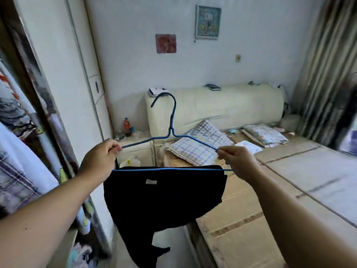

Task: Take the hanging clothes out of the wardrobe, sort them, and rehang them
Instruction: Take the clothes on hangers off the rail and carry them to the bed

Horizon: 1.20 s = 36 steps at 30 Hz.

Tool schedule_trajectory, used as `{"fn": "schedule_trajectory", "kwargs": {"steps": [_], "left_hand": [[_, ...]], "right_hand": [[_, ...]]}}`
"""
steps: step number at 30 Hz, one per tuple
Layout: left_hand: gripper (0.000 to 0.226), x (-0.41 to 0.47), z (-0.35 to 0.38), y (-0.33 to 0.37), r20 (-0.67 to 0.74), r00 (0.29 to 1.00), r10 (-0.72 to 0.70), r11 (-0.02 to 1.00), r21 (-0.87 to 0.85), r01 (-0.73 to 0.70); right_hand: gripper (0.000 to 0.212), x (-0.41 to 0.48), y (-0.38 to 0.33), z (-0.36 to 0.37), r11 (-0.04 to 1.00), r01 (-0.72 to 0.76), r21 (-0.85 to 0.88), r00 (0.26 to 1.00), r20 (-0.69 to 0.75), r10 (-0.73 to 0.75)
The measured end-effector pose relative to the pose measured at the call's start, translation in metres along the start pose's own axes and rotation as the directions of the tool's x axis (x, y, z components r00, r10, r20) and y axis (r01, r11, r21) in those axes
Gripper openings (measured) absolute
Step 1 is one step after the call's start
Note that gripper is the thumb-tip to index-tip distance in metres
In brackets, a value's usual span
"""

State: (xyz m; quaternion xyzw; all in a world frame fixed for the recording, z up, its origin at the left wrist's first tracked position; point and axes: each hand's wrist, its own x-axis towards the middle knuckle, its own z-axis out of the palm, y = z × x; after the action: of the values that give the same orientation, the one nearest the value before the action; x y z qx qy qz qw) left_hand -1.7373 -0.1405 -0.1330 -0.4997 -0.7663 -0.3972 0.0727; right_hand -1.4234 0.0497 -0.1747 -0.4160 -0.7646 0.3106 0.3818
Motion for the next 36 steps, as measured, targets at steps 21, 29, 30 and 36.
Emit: {"fn": "schedule_trajectory", "kwargs": {"steps": [21,29,30,36], "left_hand": [[0.008,-0.144,0.257,0.301,0.503,0.777,0.378,0.877,-0.464,-0.127],[0.012,-0.194,0.391,0.404,0.668,0.627,0.401,0.897,-0.424,-0.122],[0.013,-0.200,0.411,0.411,0.692,0.601,0.399,0.903,-0.410,-0.128],[0.015,-0.237,0.527,0.429,0.829,0.470,0.303,0.953,-0.269,-0.141]], "right_hand": [[0.017,-0.338,0.134,-0.295,0.788,-0.616,-0.013,0.670,-0.534,0.515],[0.020,-0.371,0.249,-0.372,0.669,-0.741,0.064,0.526,-0.565,0.636],[0.020,-0.373,0.269,-0.377,0.649,-0.757,0.077,0.508,-0.555,0.659],[0.019,-0.380,0.391,-0.380,0.500,-0.857,0.123,0.392,-0.472,0.790]]}}
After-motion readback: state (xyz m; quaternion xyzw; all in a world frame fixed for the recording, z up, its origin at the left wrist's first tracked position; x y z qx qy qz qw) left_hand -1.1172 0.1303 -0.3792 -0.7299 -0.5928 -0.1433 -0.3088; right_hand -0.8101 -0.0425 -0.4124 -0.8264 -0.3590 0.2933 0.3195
